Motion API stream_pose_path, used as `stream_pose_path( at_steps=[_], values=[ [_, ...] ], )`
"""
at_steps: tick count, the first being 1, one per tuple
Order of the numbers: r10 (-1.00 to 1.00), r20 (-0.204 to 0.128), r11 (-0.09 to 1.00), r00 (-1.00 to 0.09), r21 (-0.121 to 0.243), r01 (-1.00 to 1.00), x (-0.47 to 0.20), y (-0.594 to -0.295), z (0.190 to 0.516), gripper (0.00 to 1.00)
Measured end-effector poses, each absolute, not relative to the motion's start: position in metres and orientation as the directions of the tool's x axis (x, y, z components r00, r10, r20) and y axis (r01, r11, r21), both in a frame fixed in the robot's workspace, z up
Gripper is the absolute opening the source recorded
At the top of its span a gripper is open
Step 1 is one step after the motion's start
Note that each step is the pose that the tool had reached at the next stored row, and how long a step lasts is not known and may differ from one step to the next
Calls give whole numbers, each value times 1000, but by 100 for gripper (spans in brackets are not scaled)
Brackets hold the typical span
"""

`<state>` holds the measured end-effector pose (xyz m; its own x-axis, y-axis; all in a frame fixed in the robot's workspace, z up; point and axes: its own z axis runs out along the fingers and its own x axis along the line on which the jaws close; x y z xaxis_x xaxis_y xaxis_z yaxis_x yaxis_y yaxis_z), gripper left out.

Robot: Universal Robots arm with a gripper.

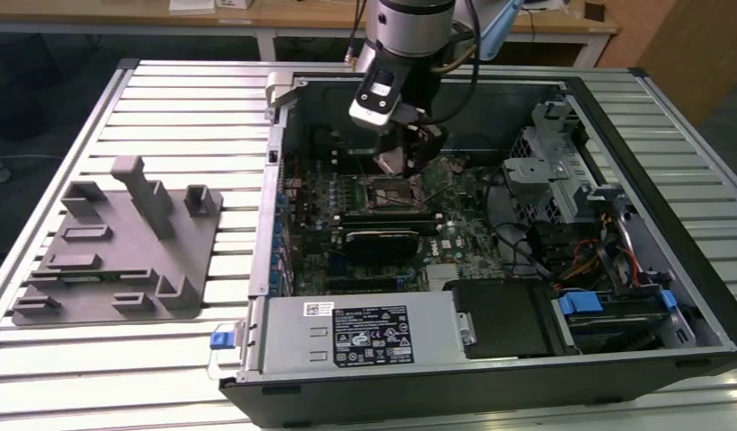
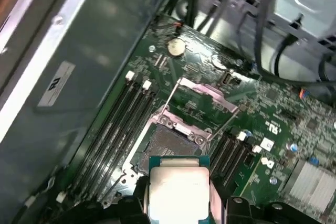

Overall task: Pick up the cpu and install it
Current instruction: 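Place the cpu into insertion slot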

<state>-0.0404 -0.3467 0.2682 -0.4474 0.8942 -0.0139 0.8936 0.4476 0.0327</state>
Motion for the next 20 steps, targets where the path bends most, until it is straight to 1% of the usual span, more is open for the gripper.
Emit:
stream_pose_path(
  at_steps=[20],
  values=[
    [992,-14,125,-124,33,992,-40,-347,267,55]
  ],
)
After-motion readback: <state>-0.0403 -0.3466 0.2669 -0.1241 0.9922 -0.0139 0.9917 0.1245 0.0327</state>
